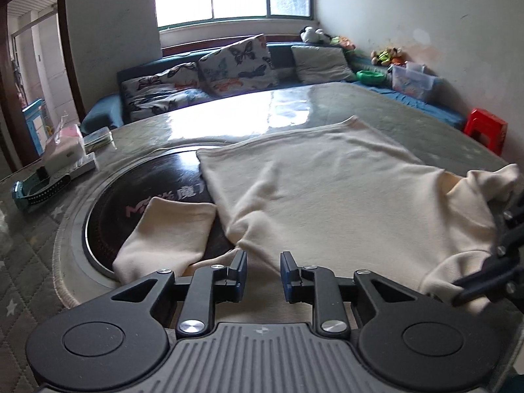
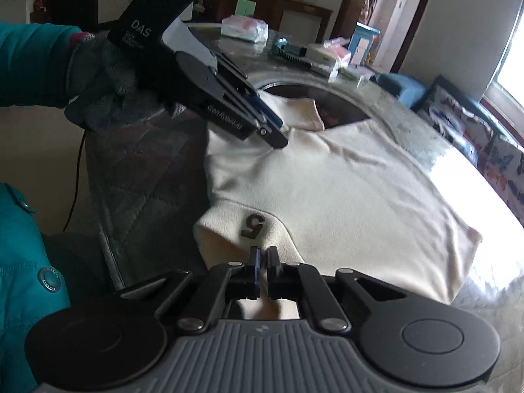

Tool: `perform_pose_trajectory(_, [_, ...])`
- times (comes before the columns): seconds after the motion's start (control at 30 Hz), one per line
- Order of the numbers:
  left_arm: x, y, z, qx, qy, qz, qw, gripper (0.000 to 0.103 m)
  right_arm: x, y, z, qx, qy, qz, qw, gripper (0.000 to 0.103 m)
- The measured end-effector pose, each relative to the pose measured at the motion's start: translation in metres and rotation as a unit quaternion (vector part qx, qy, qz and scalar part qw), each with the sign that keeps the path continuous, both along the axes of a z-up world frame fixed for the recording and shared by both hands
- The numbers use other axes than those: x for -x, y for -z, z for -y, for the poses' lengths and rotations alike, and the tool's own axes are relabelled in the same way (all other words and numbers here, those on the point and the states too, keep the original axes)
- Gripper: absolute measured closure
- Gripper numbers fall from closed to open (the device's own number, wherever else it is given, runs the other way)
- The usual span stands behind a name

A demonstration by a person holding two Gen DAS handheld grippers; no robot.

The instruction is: Fold clothes

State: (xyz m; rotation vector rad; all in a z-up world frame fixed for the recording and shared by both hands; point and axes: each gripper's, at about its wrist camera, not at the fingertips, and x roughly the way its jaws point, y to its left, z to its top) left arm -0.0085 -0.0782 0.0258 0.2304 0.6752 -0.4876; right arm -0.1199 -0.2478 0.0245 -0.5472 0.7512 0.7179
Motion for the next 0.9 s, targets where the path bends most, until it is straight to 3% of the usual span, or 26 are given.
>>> perform_pose_trajectory(0.2, [-0.014, -0.006, 0.012, 0.022, 0.0, 0.008, 0.9997, 0.079, -0.001, 0.007, -0.001, 0.003, 0.001, -0.013, 1.0, 0.1])
perform_pose_trajectory(0.37, [-0.026, 0.009, 0.02, -0.005, -0.018, -0.014, 0.9997, 0.079, 0.001, 0.009, -0.001, 0.003, 0.001, -0.016, 1.0, 0.1])
perform_pose_trajectory(0.63, [-0.019, 0.003, 0.014, 0.0, -0.021, 0.0, 0.9998, 0.079, -0.002, -0.003, 0.013, -0.039, 0.028, -0.033, 0.998, 0.098])
perform_pose_trajectory(0.77, [-0.003, -0.008, 0.03, 0.01, 0.015, 0.019, 0.9996, 0.079, -0.004, -0.022, 0.044, -0.091, 0.094, -0.032, 0.991, 0.097])
perform_pose_trajectory(0.9, [0.017, -0.011, 0.054, 0.021, 0.077, 0.018, 0.9966, 0.079, -0.01, -0.022, 0.083, -0.099, 0.195, -0.021, 0.976, 0.096])
